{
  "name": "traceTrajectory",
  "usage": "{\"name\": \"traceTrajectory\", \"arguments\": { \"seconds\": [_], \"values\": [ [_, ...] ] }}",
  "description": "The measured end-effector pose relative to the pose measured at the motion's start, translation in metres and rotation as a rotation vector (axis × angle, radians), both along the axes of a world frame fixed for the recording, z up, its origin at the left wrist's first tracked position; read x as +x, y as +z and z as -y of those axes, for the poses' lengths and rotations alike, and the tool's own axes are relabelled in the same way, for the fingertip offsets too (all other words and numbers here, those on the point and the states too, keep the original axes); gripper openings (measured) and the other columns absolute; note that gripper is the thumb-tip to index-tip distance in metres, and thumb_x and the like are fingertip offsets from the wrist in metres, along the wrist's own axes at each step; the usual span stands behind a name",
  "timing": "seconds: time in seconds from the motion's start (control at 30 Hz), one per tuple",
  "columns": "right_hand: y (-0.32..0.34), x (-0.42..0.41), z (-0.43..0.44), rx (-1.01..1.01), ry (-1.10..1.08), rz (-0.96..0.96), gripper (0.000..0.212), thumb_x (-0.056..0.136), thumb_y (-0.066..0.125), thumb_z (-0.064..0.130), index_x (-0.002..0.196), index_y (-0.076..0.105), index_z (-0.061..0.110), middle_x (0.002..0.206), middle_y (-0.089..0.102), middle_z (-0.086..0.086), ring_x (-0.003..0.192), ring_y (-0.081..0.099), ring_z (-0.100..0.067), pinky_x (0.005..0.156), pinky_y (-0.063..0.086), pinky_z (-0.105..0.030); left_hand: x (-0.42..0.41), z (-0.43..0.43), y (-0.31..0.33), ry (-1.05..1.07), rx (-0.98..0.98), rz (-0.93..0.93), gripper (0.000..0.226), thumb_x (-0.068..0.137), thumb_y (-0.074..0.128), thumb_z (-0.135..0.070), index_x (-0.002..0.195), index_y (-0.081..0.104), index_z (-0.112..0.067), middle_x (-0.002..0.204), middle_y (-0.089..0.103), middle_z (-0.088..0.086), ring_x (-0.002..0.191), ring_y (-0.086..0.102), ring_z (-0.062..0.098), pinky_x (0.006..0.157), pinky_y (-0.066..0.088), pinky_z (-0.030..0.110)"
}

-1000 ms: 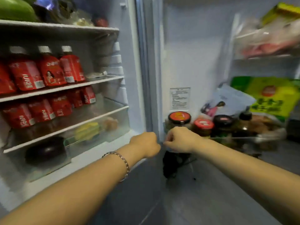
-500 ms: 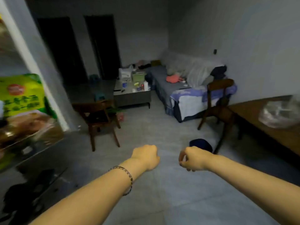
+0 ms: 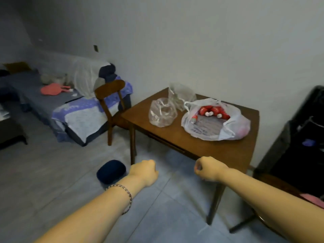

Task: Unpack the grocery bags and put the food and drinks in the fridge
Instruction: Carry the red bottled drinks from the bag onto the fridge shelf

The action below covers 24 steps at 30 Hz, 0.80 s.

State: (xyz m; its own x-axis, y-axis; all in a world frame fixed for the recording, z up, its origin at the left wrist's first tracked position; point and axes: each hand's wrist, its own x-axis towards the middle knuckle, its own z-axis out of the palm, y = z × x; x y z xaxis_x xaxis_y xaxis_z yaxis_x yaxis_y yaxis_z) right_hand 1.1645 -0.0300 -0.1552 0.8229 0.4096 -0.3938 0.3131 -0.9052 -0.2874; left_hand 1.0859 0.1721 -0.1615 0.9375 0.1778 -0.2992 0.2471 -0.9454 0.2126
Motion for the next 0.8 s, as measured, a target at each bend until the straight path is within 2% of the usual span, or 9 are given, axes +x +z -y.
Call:
{"name": "traceTrajectory", "arguments": {
  "seconds": [0.07,0.17,0.33,0.43,0.5,0.6,0.67,0.73,0.8],
  "values": [
    [-0.008,0.041,0.017,0.022,-0.106,0.015,0.017,0.090,0.049,0.021,0.095,0.064,0.014,0.105,0.068,-0.010,0.096,0.065,-0.026,0.085,0.052,-0.033,0.057,0.013,-0.005,-0.084,-0.018,0.010,0.024,0.096,0.038,-0.022,0.106,0.056,-0.010,0.112,0.061,0.010,0.102,0.058,0.030,0.077,0.043,0.030],
    [-0.012,0.093,0.035,0.007,-0.238,0.067,0.023,0.091,0.050,0.025,0.103,0.065,0.012,0.107,0.066,-0.007,0.098,0.063,-0.024,0.085,0.051,-0.032,0.126,0.025,-0.007,-0.192,-0.028,0.023,0.023,0.095,0.039,-0.023,0.107,0.057,-0.013,0.113,0.061,0.005,0.103,0.058,0.026,0.074,0.039,0.028],
    [-0.022,0.186,0.051,-0.002,-0.485,0.137,0.023,0.093,0.049,0.027,0.103,0.064,0.013,0.102,0.066,-0.006,0.091,0.064,-0.021,0.085,0.053,-0.033,0.253,0.037,-0.008,-0.379,-0.068,0.031,0.019,0.094,0.041,-0.024,0.102,0.056,-0.015,0.108,0.064,0.005,0.099,0.059,0.026,0.080,0.045,0.031],
    [-0.034,0.222,0.056,0.029,-0.631,0.205,0.020,0.096,0.048,0.025,0.105,0.062,0.014,0.099,0.066,-0.005,0.084,0.063,-0.017,0.080,0.054,-0.029,0.306,0.046,-0.012,-0.448,-0.106,0.076,0.018,0.095,0.042,-0.025,0.106,0.054,-0.017,0.107,0.063,0.004,0.097,0.060,0.025,0.076,0.044,0.031],
    [-0.046,0.247,0.062,0.066,-0.740,0.276,0.022,0.096,0.049,0.026,0.111,0.061,0.014,0.104,0.065,-0.004,0.084,0.063,-0.015,0.079,0.053,-0.026,0.340,0.054,-0.022,-0.478,-0.169,0.104,0.019,0.097,0.041,-0.026,0.112,0.052,-0.020,0.109,0.061,0.002,0.096,0.060,0.022,0.074,0.045,0.030],
    [-0.064,0.286,0.071,0.042,-0.841,0.260,0.036,0.094,0.050,0.032,0.123,0.052,0.010,0.122,0.054,-0.010,0.105,0.057,-0.024,0.086,0.047,-0.031,0.384,0.068,-0.039,-0.546,-0.233,0.137,0.027,0.096,0.042,-0.023,0.122,0.050,-0.020,0.119,0.053,0.001,0.102,0.055,0.019,0.076,0.042,0.026],
    [-0.079,0.326,0.079,0.004,-0.871,0.252,0.047,0.091,0.054,0.040,0.124,0.048,0.007,0.125,0.047,-0.012,0.110,0.052,-0.026,0.088,0.048,-0.033,0.421,0.080,-0.055,-0.585,-0.235,0.164,0.031,0.096,0.044,-0.023,0.127,0.048,-0.022,0.126,0.046,0.000,0.111,0.048,0.017,0.083,0.040,0.023],
    [-0.092,0.363,0.086,-0.079,-0.871,0.287,0.066,0.085,0.058,0.052,0.131,0.041,0.007,0.129,0.043,-0.011,0.115,0.049,-0.025,0.093,0.049,-0.034,0.449,0.091,-0.065,-0.588,-0.204,0.202,0.034,0.096,0.045,-0.026,0.129,0.047,-0.026,0.137,0.038,-0.001,0.125,0.039,0.018,0.100,0.037,0.027],
    [-0.106,0.407,0.098,-0.177,-0.878,0.265,0.091,0.080,0.060,0.059,0.143,0.023,0.005,0.143,0.030,-0.016,0.133,0.034,-0.030,0.107,0.037,-0.039,0.480,0.104,-0.073,-0.595,-0.125,0.199,0.036,0.096,0.045,-0.029,0.132,0.046,-0.030,0.151,0.023,-0.003,0.140,0.023,0.022,0.114,0.025,0.037]
  ]
}}
